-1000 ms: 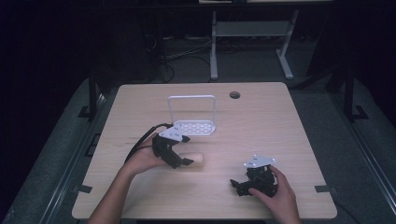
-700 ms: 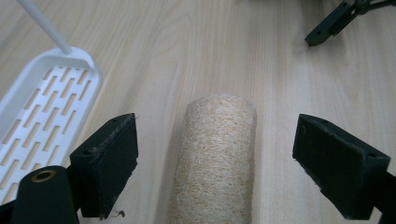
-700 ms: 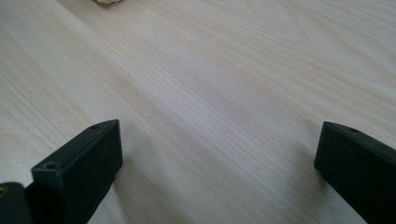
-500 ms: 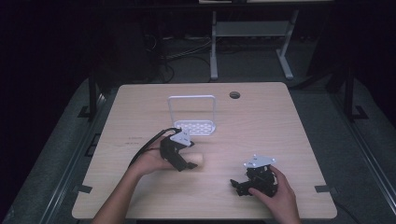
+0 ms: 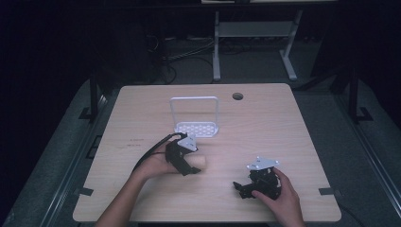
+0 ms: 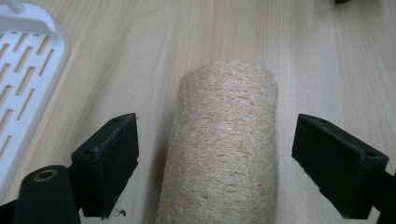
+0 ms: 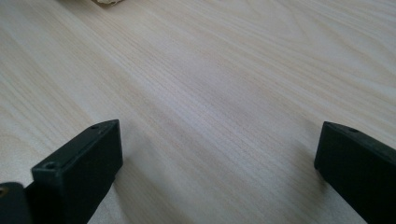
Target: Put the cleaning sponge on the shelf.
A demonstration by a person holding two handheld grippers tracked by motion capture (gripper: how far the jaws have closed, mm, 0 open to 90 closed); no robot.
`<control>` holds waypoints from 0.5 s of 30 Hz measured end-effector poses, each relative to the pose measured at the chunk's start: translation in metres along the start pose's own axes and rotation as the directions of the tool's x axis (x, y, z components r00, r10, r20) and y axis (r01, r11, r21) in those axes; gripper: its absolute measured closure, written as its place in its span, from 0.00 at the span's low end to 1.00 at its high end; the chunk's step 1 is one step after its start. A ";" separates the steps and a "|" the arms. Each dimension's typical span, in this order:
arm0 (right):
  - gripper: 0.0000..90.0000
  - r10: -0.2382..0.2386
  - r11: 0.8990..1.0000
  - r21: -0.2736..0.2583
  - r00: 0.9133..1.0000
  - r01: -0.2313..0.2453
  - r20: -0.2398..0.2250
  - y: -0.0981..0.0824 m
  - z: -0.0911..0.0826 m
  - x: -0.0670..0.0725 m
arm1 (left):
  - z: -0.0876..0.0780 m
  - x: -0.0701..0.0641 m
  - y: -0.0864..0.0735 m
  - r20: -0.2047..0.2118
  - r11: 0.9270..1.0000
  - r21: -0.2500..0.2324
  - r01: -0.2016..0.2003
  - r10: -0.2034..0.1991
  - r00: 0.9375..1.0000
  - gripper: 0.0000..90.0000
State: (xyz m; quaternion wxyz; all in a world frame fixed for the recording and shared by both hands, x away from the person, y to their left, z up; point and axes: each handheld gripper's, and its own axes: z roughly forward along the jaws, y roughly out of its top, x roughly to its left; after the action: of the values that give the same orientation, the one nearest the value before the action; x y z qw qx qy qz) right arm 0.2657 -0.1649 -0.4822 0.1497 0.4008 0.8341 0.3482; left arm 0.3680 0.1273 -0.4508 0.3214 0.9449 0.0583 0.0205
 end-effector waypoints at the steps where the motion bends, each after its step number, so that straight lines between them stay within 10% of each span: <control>1: 0.01 0.000 1.000 0.000 1.000 0.000 0.000 0.000 0.000 0.000 | 0.001 0.000 0.000 -0.001 1.000 0.007 -0.006 0.006 1.000 0.16; 15: 0.01 0.001 1.000 0.000 1.000 -0.001 -0.001 0.000 0.000 0.000 | 0.004 -0.002 -0.001 0.009 1.000 0.022 -0.014 0.013 1.000 0.33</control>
State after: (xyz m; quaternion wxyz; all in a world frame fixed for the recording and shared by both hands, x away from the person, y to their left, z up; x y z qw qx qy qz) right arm 0.2657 -0.1648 -0.4822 0.1492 0.4013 0.8339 0.3483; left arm 0.3667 0.1252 -0.4550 0.3111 0.9489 0.0507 0.0181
